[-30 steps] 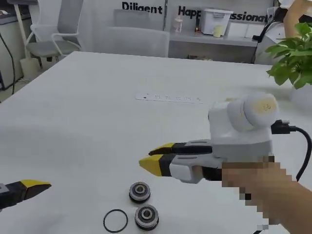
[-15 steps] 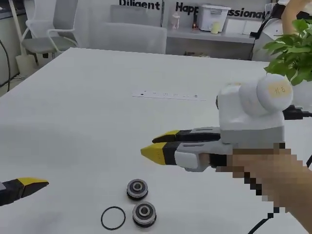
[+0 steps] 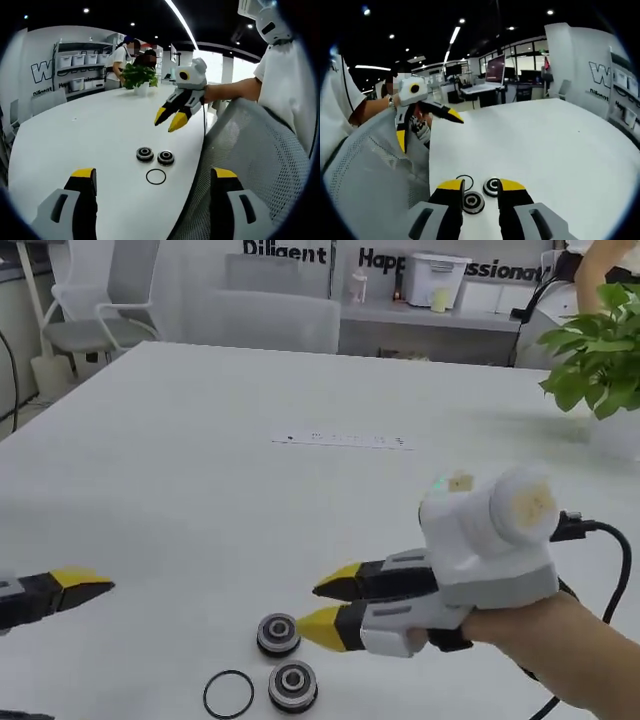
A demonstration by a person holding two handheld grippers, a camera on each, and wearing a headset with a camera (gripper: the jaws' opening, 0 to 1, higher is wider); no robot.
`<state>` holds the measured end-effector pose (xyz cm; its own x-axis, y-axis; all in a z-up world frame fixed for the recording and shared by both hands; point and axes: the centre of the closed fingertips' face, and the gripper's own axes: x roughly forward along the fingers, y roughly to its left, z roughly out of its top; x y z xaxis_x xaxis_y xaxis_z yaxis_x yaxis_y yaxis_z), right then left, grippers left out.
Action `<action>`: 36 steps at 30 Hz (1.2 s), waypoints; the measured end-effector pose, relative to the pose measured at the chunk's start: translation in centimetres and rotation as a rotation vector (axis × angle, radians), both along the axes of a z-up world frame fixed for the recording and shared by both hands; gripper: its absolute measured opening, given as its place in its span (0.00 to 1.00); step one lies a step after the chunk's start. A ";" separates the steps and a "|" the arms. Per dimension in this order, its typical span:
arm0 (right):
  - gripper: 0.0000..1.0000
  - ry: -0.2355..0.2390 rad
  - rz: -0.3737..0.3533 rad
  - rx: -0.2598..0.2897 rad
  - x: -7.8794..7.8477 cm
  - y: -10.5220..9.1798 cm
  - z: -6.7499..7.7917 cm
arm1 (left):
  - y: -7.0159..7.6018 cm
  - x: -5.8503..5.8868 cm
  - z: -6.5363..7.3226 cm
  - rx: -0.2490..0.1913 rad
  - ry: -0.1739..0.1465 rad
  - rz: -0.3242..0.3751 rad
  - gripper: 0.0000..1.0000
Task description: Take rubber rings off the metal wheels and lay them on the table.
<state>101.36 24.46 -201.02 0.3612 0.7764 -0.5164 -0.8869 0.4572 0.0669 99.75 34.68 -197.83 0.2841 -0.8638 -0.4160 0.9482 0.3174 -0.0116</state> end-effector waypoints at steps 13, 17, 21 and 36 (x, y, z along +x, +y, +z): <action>0.23 0.077 0.010 -0.072 -0.5 -0.9 -3.6 | -3.6 1.8 2.8 0.002 -0.100 -0.099 0.89; 0.24 0.112 -0.014 -0.046 -0.5 -1.0 -4.1 | -5.0 2.4 2.4 0.022 -0.124 -0.134 0.81; 0.23 0.127 -0.016 -0.047 -0.7 -1.0 -4.5 | -6.7 2.6 2.4 0.000 -0.136 -0.159 0.78; 0.23 0.167 0.039 -0.119 -2.2 -1.1 -6.5 | -10.4 1.5 -2.8 0.091 -0.135 -0.292 0.59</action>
<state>99.16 23.40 -207.49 0.2342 0.7181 -0.6554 -0.8851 0.4364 0.1618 101.21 24.26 -200.67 0.0882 -0.8779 -0.4706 0.9903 0.0262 0.1366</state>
